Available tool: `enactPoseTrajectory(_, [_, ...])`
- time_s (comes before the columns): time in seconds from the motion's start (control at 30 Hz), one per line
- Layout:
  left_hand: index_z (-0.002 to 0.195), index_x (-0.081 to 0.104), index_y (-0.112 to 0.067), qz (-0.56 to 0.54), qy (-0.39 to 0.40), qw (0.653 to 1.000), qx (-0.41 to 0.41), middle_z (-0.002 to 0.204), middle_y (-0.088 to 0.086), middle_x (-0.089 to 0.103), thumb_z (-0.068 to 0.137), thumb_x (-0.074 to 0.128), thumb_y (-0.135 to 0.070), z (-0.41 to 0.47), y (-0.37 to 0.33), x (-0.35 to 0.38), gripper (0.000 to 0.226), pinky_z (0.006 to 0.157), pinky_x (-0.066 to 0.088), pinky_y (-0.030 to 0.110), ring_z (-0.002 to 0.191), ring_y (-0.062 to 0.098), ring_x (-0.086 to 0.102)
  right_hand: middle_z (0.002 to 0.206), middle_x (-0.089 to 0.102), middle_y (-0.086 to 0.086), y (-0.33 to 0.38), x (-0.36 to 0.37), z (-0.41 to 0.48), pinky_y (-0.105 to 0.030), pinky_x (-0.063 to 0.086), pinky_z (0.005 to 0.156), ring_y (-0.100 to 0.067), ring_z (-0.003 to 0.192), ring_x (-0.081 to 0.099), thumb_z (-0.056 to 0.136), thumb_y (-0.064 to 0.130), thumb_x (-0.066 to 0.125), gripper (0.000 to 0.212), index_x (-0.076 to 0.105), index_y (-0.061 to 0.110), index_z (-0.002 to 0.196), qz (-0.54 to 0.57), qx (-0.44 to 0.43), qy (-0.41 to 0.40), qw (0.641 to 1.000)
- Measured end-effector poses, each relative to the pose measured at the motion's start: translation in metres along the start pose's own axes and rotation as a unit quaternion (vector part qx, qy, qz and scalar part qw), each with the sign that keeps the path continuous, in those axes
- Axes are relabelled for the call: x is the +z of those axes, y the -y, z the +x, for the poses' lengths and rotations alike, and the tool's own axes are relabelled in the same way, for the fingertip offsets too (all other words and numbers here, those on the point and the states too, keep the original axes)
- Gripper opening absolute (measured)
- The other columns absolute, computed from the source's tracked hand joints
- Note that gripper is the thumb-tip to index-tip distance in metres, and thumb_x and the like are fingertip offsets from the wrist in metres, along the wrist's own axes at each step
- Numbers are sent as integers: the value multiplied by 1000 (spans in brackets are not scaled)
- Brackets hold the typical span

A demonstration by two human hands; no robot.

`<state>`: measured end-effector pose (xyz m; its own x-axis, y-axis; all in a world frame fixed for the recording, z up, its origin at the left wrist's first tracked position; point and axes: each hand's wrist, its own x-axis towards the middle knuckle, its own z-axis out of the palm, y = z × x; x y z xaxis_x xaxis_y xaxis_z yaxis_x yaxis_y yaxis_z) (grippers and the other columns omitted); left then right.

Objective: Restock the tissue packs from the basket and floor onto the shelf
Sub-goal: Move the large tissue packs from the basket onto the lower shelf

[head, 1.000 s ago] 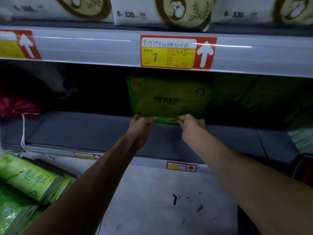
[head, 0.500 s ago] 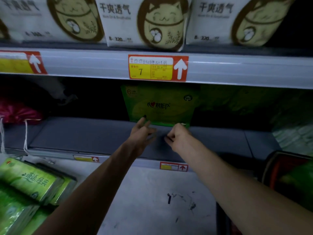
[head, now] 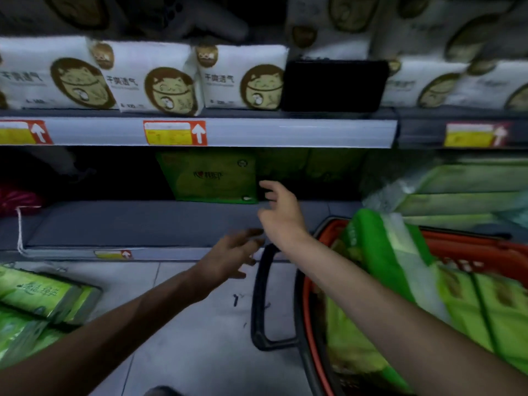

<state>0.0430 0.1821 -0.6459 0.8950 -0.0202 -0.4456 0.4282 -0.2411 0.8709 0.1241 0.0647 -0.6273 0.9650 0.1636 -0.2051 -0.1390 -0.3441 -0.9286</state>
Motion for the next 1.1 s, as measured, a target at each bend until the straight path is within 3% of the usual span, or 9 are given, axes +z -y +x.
enactPoseTrajectory(0.1, [161,34,-36,89,23,995,22,148,-5,47,107,55,-38,-15,8,50,57,77,57,22,112,17,66,136,59,-4,-16,-36,-5,-26,46,87,-20,122,58,94,-4,57,54,57,23,141,-36,-14,-5,999])
enactPoseTrajectory(0.2, [168,4,-27,218,-41,973,56,159,5,18,110,49,-24,-7,24,83,74,94,46,25,137,35,50,110,64,0,-28,-61,-7,-35,55,90,-25,109,66,87,-1,59,47,66,21,128,-74,0,-33,997])
enactPoseTrajectory(0.33, [166,18,-18,366,-100,920,95,155,20,28,99,46,6,17,28,105,77,81,48,40,117,45,56,118,65,-4,-25,-74,-17,-33,54,81,-20,102,65,91,-2,57,46,65,20,130,-92,-31,14,995])
enactPoseTrajectory(0.53, [152,46,-11,374,-87,911,150,141,22,41,93,47,9,61,12,112,62,65,39,43,97,48,59,111,73,-3,-3,-125,-50,-29,56,96,-15,108,68,89,-6,57,39,74,13,119,-81,-156,52,983])
enactPoseTrajectory(0.7, [165,27,-22,372,-45,915,149,155,17,30,108,42,-7,65,-3,100,60,107,34,24,133,36,46,114,74,5,-3,-203,-95,-21,54,95,-5,109,68,93,-11,57,41,73,17,118,-65,-204,42,976])
enactPoseTrajectory(0.77, [163,32,-26,395,-47,909,123,160,13,26,111,44,-26,56,-14,98,54,121,33,42,144,36,37,115,74,6,-10,-236,-113,-20,54,95,-6,111,68,93,-14,59,45,72,24,115,-47,-213,15,976])
enactPoseTrajectory(0.87, [156,44,-28,417,-58,896,139,156,9,32,106,46,-46,32,-46,107,53,116,39,53,141,31,40,106,77,-1,-28,-277,-129,-24,57,93,-14,101,72,91,-16,63,42,72,22,108,-8,-204,-29,979])
enactPoseTrajectory(0.97, [151,52,-25,270,-56,934,227,139,2,45,101,47,-51,7,-81,135,57,114,43,37,130,17,51,93,75,-2,-55,-308,-130,-21,56,87,-5,85,70,89,-19,62,35,72,12,101,-28,-154,-50,986])
enactPoseTrajectory(1.1, [145,59,-21,221,-51,899,375,135,1,52,105,54,-37,-9,-101,174,43,114,38,26,132,7,50,79,65,-1,-99,-326,-121,-11,47,68,1,67,60,88,-25,54,33,70,1,101,-95,-44,-34,994])
